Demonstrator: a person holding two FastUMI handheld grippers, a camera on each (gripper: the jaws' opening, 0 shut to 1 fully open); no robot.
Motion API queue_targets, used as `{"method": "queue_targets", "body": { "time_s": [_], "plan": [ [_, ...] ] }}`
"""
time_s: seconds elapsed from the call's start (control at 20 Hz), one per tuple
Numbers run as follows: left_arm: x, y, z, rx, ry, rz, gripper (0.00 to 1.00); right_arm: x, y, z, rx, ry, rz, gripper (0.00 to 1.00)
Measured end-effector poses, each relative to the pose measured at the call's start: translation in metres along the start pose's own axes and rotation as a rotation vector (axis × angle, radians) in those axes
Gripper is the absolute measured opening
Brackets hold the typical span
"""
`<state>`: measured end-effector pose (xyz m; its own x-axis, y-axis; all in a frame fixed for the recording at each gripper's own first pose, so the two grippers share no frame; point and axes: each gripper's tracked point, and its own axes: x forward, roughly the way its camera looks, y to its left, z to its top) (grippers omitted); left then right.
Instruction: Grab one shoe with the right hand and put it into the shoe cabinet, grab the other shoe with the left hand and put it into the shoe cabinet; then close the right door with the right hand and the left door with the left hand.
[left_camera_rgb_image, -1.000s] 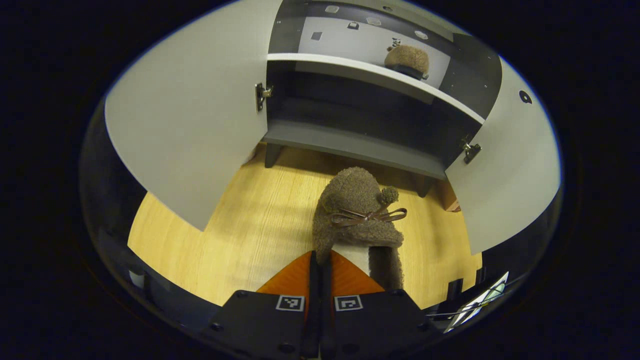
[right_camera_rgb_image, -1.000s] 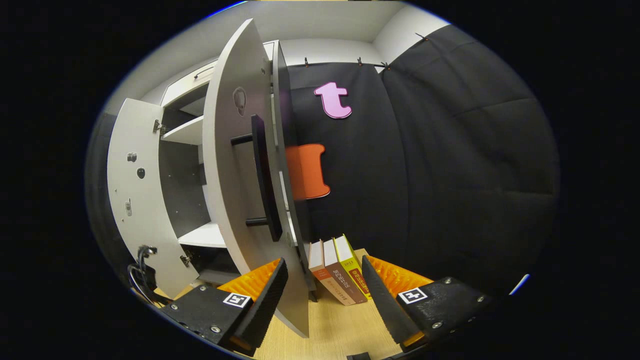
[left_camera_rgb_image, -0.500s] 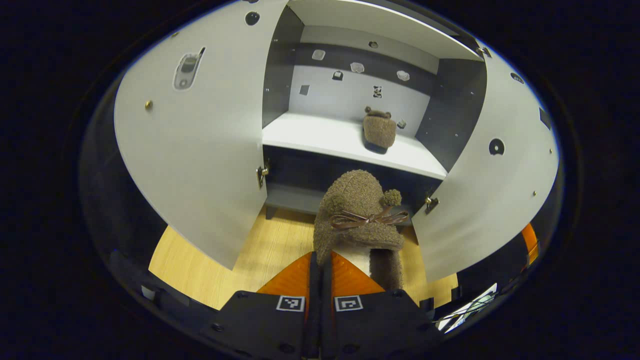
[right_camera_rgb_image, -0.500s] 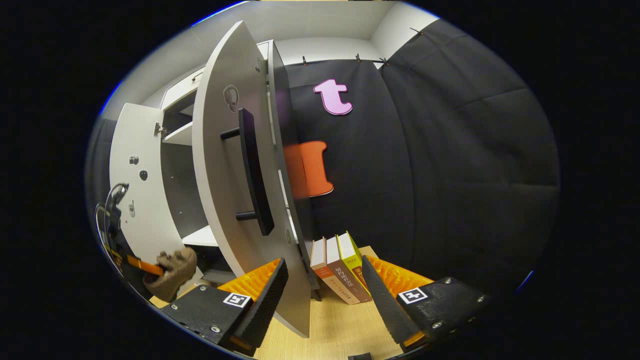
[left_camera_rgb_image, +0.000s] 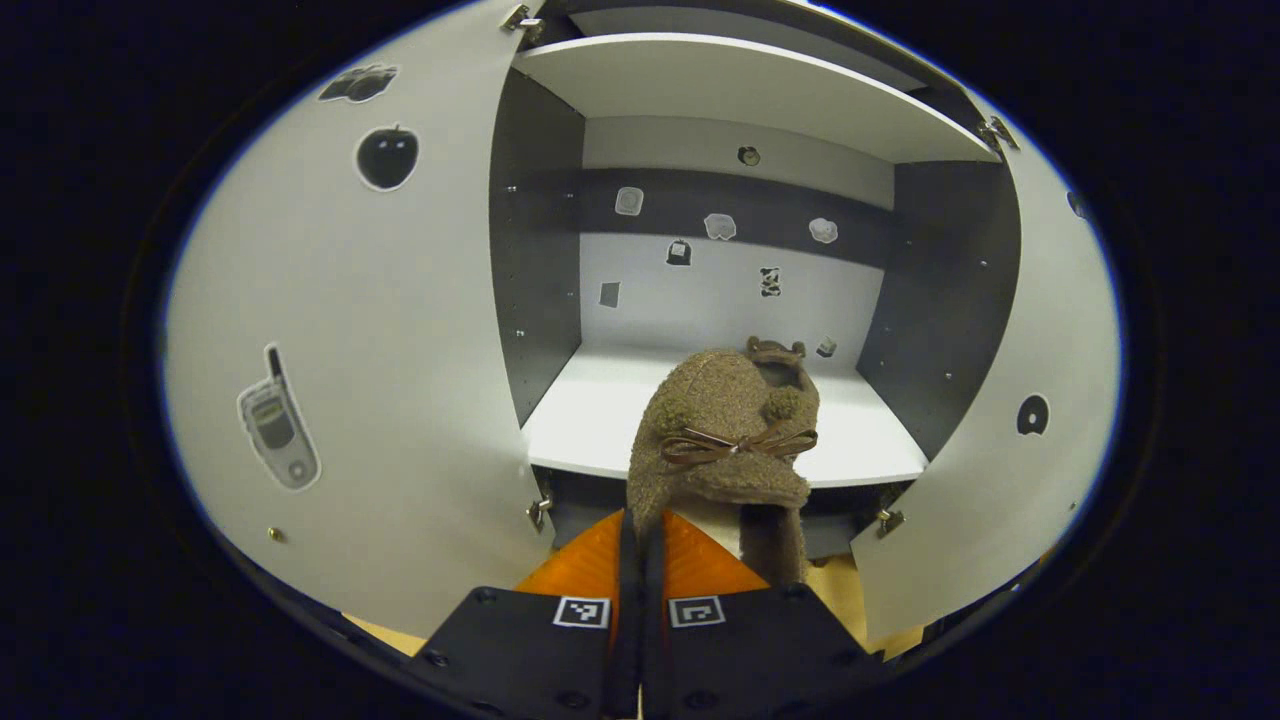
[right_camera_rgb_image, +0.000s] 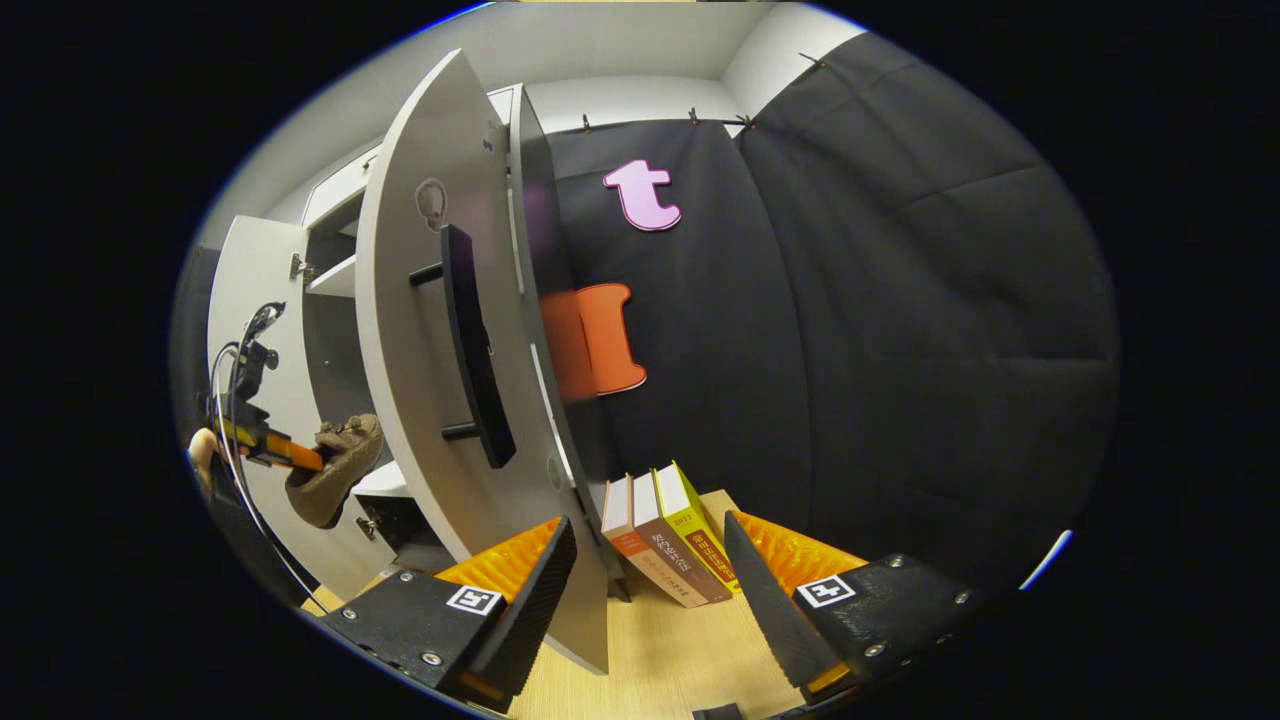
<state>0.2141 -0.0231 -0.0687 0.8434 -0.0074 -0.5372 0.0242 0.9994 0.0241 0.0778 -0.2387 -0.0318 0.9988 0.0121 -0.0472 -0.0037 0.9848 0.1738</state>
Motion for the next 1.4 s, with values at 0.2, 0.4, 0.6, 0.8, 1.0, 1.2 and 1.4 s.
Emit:
{"method": "queue_targets", "body": {
  "time_s": [0.2,0.4,0.6,0.8,1.0,1.2,1.4],
  "plan": [
    [0.035,-0.001,0.002,-0.033,0.03,-0.046,0.08,0.006,-0.002,0.002,-0.013,-0.014,-0.061,0.92],
    [0.071,0.001,0.018,0.017,0.007,-0.09,0.07,0.011,-0.004,0.005,-0.023,-0.041,-0.17,0.92],
    [0.115,-0.001,0.034,0.057,-0.018,-0.125,0.07,0.016,0.003,0.01,-0.06,-0.097,-0.258,0.92],
    [0.142,-0.012,0.049,-0.089,0.005,-0.225,0.08,0.026,0.01,0.002,-0.065,-0.097,-0.303,0.92],
    [0.18,-0.002,0.076,-0.089,-0.006,-0.193,0.07,0.027,0.01,0.003,-0.058,-0.097,-0.311,0.9],
    [0.208,-0.007,0.076,-0.059,0.033,-0.188,0.08,0.027,0.008,0.004,-0.047,-0.09,-0.309,0.91],
    [0.204,-0.014,0.086,-0.045,-0.001,-0.204,0.28,0.028,0.011,0.007,-0.036,-0.089,-0.29,0.99]
  ]
}}
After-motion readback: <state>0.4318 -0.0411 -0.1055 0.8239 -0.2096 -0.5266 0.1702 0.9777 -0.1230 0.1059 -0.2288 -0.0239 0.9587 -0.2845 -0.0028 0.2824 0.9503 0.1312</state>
